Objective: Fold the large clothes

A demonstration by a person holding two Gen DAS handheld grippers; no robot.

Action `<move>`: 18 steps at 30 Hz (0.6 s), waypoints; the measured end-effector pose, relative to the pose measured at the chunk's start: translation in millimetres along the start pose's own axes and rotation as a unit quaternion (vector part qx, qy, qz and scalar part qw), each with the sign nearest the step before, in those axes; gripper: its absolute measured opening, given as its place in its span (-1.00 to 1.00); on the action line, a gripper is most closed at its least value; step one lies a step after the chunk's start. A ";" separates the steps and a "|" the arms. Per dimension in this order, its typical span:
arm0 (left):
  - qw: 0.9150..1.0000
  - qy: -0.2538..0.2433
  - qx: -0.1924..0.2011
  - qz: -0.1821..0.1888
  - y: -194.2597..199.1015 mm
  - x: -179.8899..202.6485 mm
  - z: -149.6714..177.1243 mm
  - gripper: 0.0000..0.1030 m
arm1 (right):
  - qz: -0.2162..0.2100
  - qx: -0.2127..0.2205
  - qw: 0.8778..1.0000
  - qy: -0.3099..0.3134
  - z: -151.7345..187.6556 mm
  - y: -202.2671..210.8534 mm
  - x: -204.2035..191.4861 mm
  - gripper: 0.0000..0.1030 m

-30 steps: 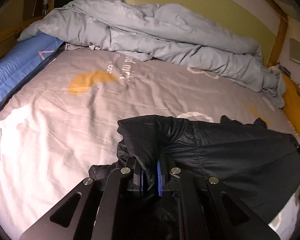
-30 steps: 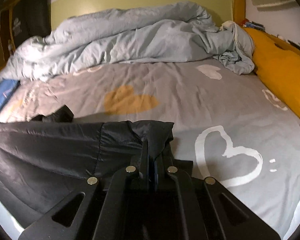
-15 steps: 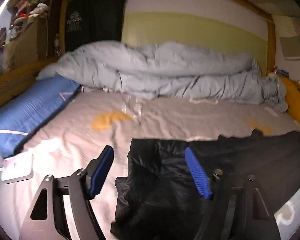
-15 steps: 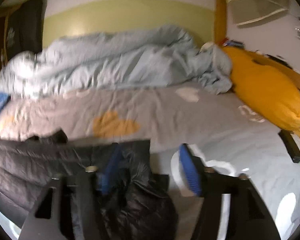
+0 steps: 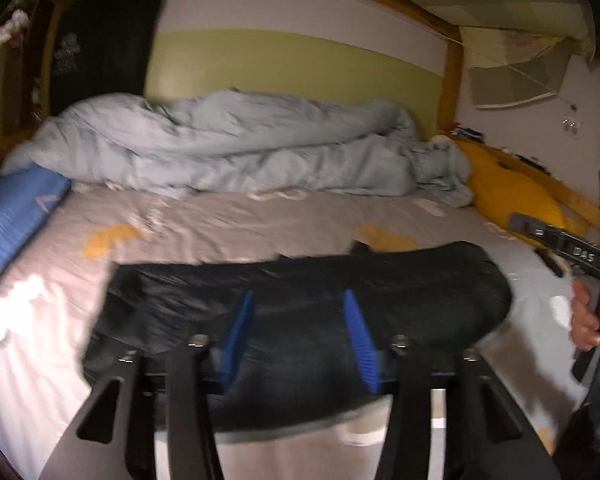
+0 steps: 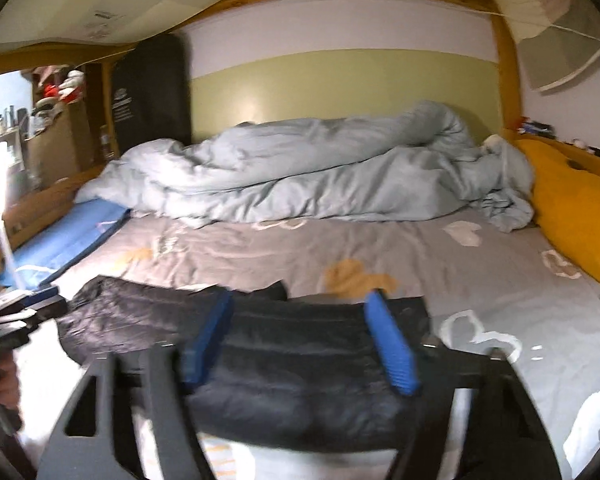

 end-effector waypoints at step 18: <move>0.990 0.059 -0.122 0.028 -121.4 65.0 102.1 -0.77 | -0.102 -0.181 0.975 -0.076 66.4 -67.0 -25.4 -0.90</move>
Point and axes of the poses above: each gripper's, at about its wrist camera, not at the fingertips, and y roughly against the way its jaws point, x to its right, z to its underside, the point moved 4 cm from there along -y, roughly the way its jaws point, and after that the axes turned 9 degrees about x, right-handed, at the moved point
